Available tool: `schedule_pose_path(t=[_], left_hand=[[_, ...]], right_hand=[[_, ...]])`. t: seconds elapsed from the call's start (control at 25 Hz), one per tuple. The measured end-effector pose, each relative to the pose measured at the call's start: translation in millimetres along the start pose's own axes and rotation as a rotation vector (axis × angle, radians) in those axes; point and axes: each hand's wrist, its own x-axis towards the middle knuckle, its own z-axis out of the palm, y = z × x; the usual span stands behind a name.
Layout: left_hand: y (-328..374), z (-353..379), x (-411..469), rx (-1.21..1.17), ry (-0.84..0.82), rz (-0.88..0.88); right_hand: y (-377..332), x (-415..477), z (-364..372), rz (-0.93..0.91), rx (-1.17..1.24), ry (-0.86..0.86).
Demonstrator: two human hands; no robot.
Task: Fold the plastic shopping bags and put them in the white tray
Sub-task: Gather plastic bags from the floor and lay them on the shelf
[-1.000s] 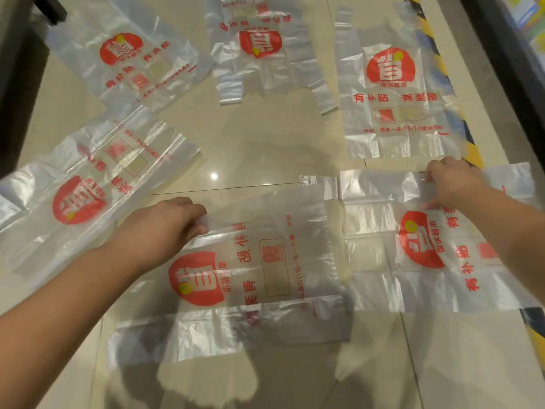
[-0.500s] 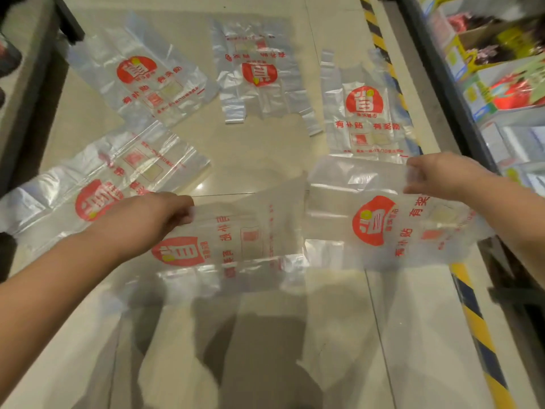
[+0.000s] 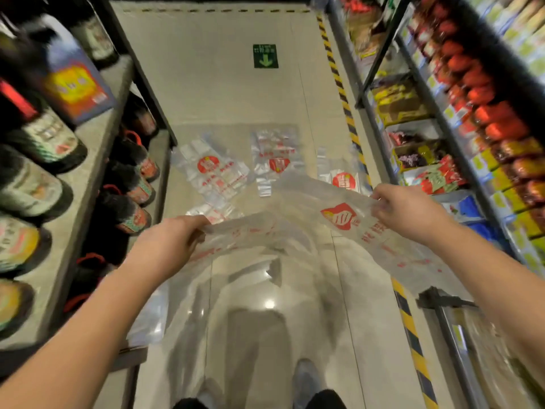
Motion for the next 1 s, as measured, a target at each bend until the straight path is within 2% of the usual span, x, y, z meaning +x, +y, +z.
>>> schedule_pose_path(t=[0.16, 0.36, 0.52, 0.72, 0.84, 1.0], left_hand=[[38, -175, -69, 0.068, 0.024, 0.034], [81, -300, -129, 0.172, 0.004, 0.222], [110, -332, -158, 0.228, 0.086, 0.379], [124, -346, -170, 0.19, 0.224, 0.459], [129, -350, -175, 0.169, 0.301, 0.464], [122, -349, -188, 0.155, 0.31, 0.437]], right_hand=[[-61, -74, -168, -0.053, -0.039, 0.044], [-107, -139, -292, -0.162, -0.124, 0.108], [-139, -169, -332, -0.245, -0.161, 0.127], [-168, -183, -347, -0.359, -0.172, 0.144], [-182, -184, -347, -0.415, -0.142, 0.186], [-202, -184, -340, -0.447, -0.144, 0.191]])
